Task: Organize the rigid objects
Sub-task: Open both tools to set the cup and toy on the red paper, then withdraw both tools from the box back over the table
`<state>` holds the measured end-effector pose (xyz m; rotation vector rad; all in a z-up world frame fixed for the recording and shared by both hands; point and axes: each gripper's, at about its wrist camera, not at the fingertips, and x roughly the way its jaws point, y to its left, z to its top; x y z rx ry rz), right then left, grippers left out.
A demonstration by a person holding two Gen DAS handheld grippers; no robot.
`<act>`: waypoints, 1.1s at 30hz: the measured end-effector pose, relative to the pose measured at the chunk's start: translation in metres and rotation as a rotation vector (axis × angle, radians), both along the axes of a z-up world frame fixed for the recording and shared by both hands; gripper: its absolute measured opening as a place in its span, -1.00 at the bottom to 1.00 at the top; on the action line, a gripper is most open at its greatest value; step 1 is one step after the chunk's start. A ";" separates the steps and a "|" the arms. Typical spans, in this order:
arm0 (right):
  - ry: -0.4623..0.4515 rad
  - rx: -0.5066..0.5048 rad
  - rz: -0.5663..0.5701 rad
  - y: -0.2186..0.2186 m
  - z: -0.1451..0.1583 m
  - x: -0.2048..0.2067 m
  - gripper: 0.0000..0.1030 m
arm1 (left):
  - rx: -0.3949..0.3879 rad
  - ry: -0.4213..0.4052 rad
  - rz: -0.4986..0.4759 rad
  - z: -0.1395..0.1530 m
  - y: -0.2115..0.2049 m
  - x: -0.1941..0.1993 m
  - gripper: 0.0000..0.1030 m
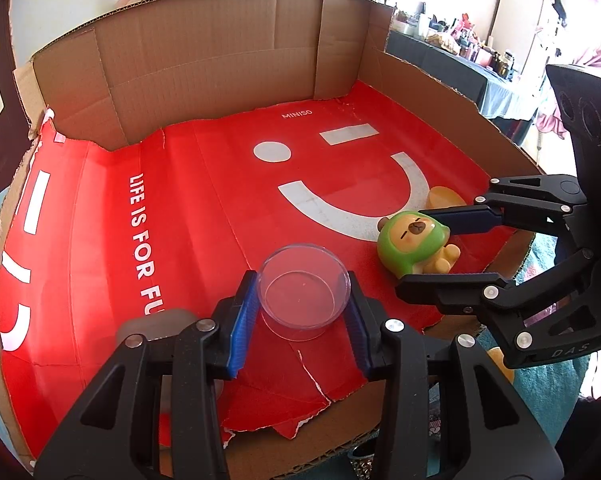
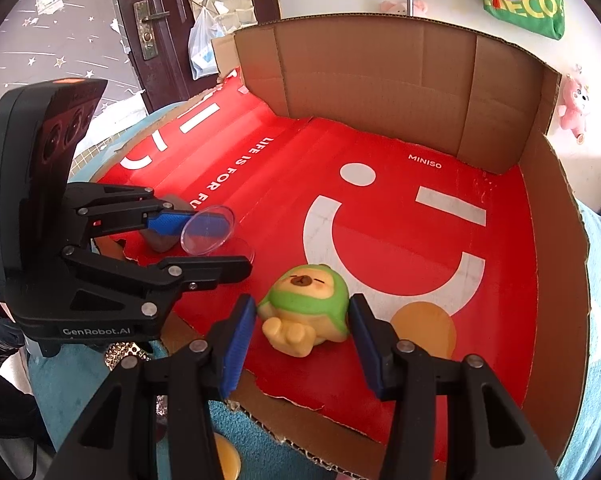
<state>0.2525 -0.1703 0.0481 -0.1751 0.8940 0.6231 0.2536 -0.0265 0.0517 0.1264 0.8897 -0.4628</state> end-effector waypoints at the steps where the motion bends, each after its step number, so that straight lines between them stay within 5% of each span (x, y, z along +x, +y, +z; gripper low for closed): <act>1: 0.000 -0.002 0.001 0.000 0.000 0.000 0.00 | -0.002 0.001 -0.001 0.000 0.000 -0.001 -0.23; 6: 0.004 -0.001 0.001 0.001 0.000 0.001 0.00 | 0.002 -0.002 -0.010 0.001 -0.001 -0.002 -0.03; 29: -0.001 0.005 -0.009 -0.001 0.005 -0.007 0.08 | -0.007 -0.060 0.012 0.016 0.007 -0.013 0.10; 33: -0.029 0.022 -0.026 -0.005 0.018 -0.016 0.23 | -0.027 -0.096 0.025 0.028 0.012 -0.026 0.28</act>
